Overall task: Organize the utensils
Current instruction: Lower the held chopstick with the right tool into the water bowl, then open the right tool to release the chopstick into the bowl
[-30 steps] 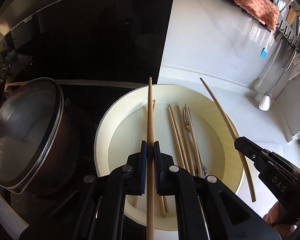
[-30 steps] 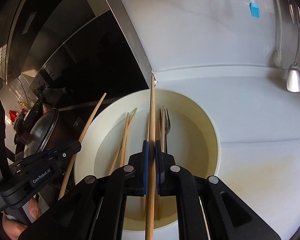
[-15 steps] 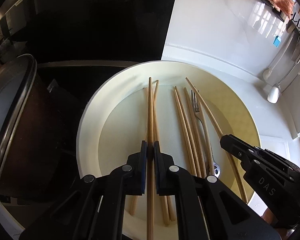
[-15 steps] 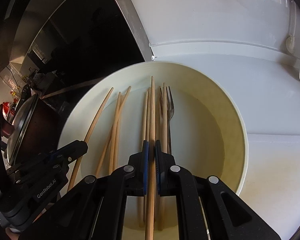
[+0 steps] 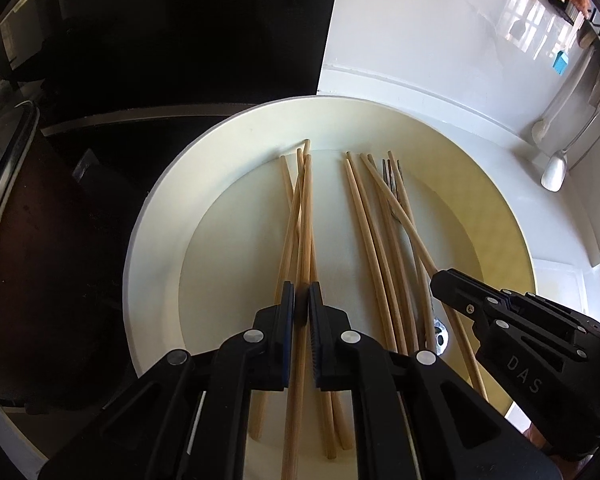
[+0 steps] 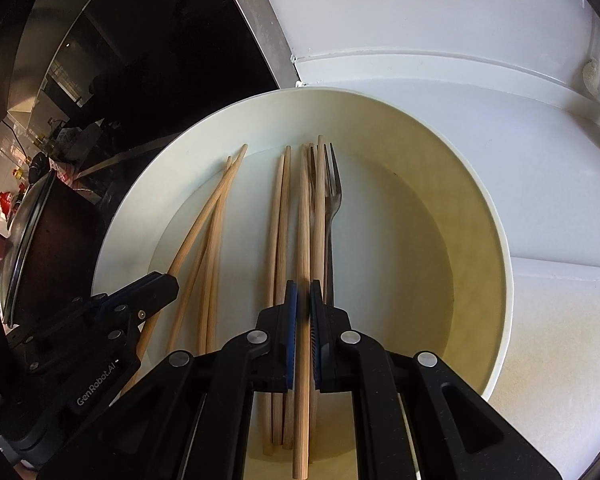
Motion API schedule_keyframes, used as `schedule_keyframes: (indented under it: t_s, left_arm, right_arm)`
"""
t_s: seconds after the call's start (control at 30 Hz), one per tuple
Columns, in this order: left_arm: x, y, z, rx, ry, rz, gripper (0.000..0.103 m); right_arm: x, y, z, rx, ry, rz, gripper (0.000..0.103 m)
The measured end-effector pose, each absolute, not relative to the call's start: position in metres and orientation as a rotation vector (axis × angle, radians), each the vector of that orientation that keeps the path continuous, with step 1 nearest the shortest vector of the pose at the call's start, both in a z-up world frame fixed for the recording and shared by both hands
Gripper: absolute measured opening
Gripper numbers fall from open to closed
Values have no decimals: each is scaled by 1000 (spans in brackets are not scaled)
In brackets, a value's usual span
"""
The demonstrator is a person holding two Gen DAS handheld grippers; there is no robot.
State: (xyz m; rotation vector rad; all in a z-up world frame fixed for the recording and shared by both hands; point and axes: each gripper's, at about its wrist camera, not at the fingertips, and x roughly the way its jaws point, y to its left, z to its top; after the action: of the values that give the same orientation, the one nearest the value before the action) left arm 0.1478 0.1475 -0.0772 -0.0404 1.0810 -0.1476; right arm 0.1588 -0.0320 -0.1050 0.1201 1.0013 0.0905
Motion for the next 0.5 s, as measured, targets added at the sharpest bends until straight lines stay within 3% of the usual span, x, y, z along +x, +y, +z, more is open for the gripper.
schedule_keyframes:
  t_s: [0.33, 0.5]
  left_arm:
    - [155, 148, -83, -39, 1107, -136, 11]
    - [154, 150, -81, -50, 1106, -126, 24]
  right_arm:
    - [164, -31, -109, 92, 1038, 104, 6]
    - [162, -34, -107, 91, 1037, 109, 7]
